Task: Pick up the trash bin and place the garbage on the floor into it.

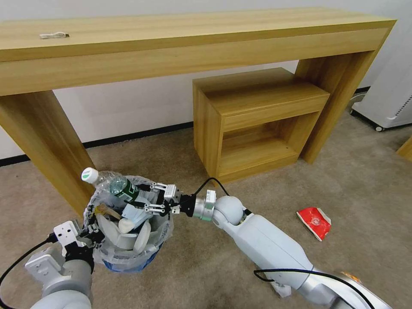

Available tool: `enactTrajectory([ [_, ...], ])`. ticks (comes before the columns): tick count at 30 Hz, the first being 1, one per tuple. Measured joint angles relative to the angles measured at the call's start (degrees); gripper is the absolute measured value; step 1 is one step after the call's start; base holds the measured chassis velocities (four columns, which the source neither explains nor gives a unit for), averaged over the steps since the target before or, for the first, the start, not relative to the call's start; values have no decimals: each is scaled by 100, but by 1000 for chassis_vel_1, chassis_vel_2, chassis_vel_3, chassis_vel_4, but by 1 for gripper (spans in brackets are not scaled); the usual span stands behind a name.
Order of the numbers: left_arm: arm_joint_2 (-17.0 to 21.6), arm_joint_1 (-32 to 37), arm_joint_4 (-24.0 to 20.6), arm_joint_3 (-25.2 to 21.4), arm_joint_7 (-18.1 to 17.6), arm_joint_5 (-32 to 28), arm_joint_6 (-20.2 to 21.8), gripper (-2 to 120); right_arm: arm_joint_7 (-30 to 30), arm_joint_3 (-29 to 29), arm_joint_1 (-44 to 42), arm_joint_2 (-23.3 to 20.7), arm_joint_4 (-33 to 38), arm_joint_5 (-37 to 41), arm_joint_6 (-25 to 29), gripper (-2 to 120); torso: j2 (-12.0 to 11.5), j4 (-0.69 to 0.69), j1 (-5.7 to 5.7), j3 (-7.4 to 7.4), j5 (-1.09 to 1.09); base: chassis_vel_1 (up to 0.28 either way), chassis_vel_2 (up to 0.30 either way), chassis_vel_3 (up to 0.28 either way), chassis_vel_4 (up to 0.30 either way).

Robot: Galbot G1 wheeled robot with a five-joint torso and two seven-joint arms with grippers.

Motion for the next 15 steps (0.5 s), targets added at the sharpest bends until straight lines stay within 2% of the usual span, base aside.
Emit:
enactTrajectory([
  [3,12,27,-63,-28,-9,-73,43,1,-49,56,-25,-19,66,-11,-27,79,0,0,0,0,0,0,0,0,0],
  [4,12,27,-63,-28,-9,-73,43,1,-49,56,-25,-19,66,-11,-27,79,0,0,0,0,0,0,0,0,0],
  [7,35,50,-117,-90,-30,-149,72,1,-22,155,-61,-58,223,2,-59,94,0,0,0,0,0,0,0,0,0],
  [11,71,60,-165,-161,-71,-264,110,1,181,334,-115,-146,460,118,-111,100,0,0,0,0,0,0,0,0,0],
  [15,110,60,-171,-223,-97,-336,126,1,435,582,-232,-315,803,342,-207,100,0,0,0,0,0,0,0,0,0],
])
